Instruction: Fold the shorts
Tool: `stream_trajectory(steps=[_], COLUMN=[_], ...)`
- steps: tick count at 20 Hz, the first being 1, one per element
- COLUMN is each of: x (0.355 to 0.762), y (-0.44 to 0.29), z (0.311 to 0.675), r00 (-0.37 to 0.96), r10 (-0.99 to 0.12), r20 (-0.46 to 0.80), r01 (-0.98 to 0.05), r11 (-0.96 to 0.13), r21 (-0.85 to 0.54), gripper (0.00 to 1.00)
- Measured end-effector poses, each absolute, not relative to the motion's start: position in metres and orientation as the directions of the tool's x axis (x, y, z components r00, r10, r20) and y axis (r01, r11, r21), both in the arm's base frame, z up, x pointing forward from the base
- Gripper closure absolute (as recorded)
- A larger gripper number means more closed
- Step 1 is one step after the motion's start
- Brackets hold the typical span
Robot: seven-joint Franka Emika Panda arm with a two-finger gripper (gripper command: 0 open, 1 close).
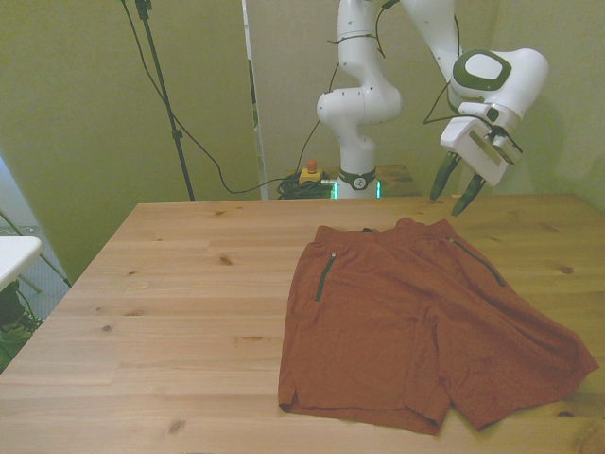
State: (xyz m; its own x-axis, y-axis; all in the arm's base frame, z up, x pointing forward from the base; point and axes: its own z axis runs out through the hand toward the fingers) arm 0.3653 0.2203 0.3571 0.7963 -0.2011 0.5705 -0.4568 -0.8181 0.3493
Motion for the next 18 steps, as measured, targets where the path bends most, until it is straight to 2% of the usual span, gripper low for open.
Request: stream_trajectory(steps=[14,15,18], x=[0.383,0.384,0.389], y=[0.209,0.207,0.204], z=[0.327,0.327,0.327], r00=[0.820,0.818,0.815], r10=[-0.167,-0.168,-0.175], r20=[0.548,0.550,0.553], r01=[-0.435,-0.438,-0.446], r11=[-0.804,-0.802,-0.799], r21=[0.406,0.406,0.404], gripper=[0.00,1.00,1.00])
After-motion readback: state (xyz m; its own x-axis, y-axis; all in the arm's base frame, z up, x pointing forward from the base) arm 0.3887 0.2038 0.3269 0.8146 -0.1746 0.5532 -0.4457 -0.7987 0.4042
